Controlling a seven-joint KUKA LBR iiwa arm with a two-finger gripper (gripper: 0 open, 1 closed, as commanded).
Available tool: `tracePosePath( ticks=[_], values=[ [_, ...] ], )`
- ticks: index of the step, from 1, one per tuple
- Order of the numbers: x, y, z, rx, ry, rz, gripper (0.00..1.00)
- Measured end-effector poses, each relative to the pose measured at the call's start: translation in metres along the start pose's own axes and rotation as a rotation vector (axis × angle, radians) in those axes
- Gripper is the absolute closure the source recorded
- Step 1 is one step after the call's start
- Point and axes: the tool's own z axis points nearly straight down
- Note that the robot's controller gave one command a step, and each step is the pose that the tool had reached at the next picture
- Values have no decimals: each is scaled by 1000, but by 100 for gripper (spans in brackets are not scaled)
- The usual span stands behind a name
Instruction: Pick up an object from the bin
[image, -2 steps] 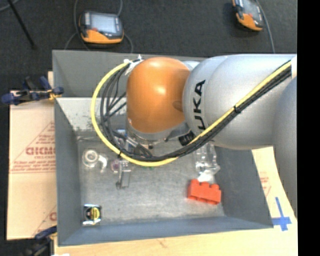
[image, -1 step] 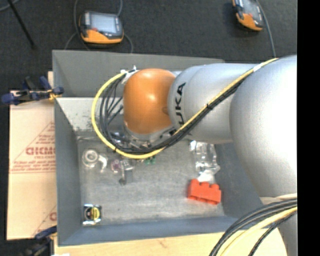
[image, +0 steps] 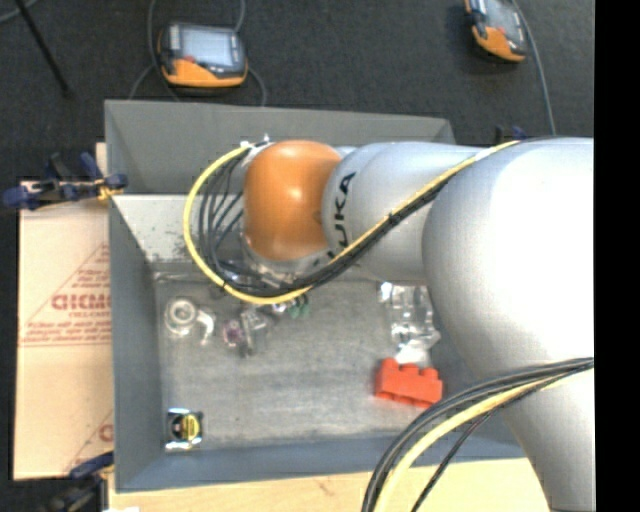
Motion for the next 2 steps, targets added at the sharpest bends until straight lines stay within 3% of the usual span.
tracePosePath(
  ticks=[1,2],
  values=[
    [-1,2,-4,-3,-3,4,100],
    [-4,-49,-195,3,-11,3,100]
  ],
)
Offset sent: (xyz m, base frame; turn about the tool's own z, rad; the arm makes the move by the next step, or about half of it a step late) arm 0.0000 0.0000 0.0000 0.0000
